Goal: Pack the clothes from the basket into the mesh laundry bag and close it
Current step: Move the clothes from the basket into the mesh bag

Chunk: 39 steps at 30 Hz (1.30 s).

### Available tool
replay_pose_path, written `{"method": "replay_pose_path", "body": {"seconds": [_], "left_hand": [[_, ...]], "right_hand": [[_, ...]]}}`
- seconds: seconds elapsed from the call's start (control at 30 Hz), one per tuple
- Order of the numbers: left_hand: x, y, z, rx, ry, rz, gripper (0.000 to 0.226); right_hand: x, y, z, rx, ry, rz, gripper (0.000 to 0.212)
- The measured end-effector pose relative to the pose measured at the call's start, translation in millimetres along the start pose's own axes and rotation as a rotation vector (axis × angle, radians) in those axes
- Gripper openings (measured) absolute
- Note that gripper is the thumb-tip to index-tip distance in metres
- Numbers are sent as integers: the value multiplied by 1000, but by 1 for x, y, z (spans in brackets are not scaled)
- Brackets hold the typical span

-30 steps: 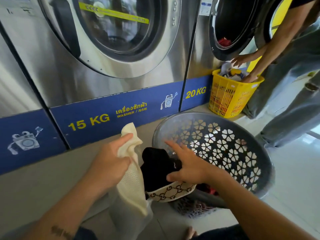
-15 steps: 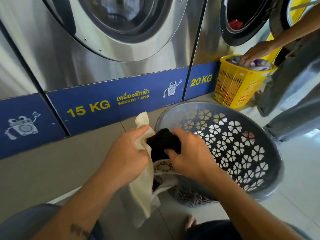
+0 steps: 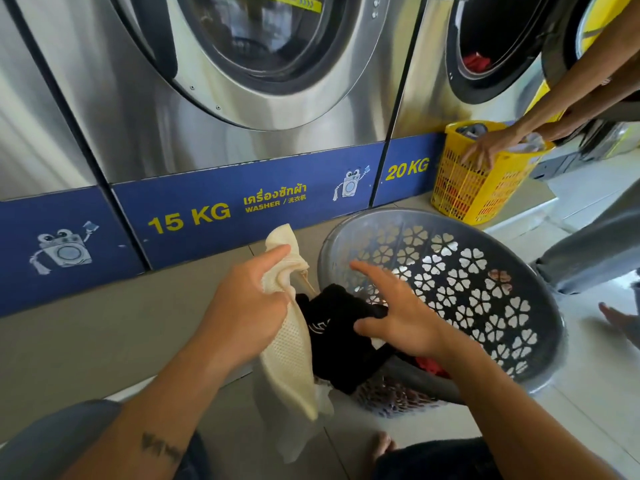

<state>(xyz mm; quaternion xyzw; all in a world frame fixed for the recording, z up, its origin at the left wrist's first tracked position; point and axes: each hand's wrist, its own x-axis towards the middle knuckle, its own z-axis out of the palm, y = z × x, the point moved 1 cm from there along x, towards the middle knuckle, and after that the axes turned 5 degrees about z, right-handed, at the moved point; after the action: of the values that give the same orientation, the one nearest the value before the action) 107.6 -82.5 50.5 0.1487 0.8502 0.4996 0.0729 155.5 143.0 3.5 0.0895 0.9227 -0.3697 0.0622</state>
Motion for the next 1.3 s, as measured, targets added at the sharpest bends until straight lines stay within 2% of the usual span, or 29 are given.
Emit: {"method": "replay_pose_path", "body": {"seconds": [0.03,0.1,0.17,0.23,0.33,0.43,0.53,0.57,0.6,0.7,0.73,0.77,0.83,0.9,0.97,1.0,1.07,1.1,1.17,1.3], "left_hand": [[0,0,1,4,-4,2,67],[0,-1,3,-2,-18,10,68],[1,-3,6,2,-33,10,69],[2,-5,9,28,-30,7,69],[1,-4,9,69,-37,10,69],[-1,-5,8,81,-42,11,70],[-2,0,7,42,-18,46,68],[-3,3,6,16,0,62,66],[-3,5,5,-8,21,69,65],[-3,5,-1,-33,52,55,66],[-3,3,-2,-21,49,50,66],[-4,1,-3,-9,43,43,65],[-4,-1,-3,1,29,25,66],[-4,-2,-2,0,16,13,67],[-5,-2,-1,-6,7,8,67],[-5,-2,-1,-5,4,7,67],[-5,-2,1,-11,-4,12,68],[-5,-2,1,-20,-8,10,68],[-5,-3,2,-24,-15,9,69],[-6,-8,4,26,-31,15,69]], "right_hand": [[2,6,1,121,-121,85,87],[5,14,9,336,-271,182,71],[7,14,16,368,-254,208,50],[9,10,19,269,-170,191,40],[9,1,14,-10,-27,115,29],[0,-21,8,-200,237,-17,22],[-11,-51,14,-350,473,-186,25],[-15,-59,20,-383,461,-227,26],[-17,-64,28,-414,378,-263,27],[-22,-62,37,-423,-66,-305,33],[-21,-56,32,-337,-134,-294,38],[-21,-52,24,-219,-141,-255,46],[-19,-41,9,-24,-3,-209,57],[-13,-26,-1,-103,131,-184,69],[-9,-11,-5,-143,13,1,88],[-7,-3,-5,-46,-100,116,90],[-7,4,0,265,-265,274,68],[-7,5,3,324,-283,296,51],[-4,3,6,180,-217,248,29],[-4,-15,2,-199,10,86,23]]}}
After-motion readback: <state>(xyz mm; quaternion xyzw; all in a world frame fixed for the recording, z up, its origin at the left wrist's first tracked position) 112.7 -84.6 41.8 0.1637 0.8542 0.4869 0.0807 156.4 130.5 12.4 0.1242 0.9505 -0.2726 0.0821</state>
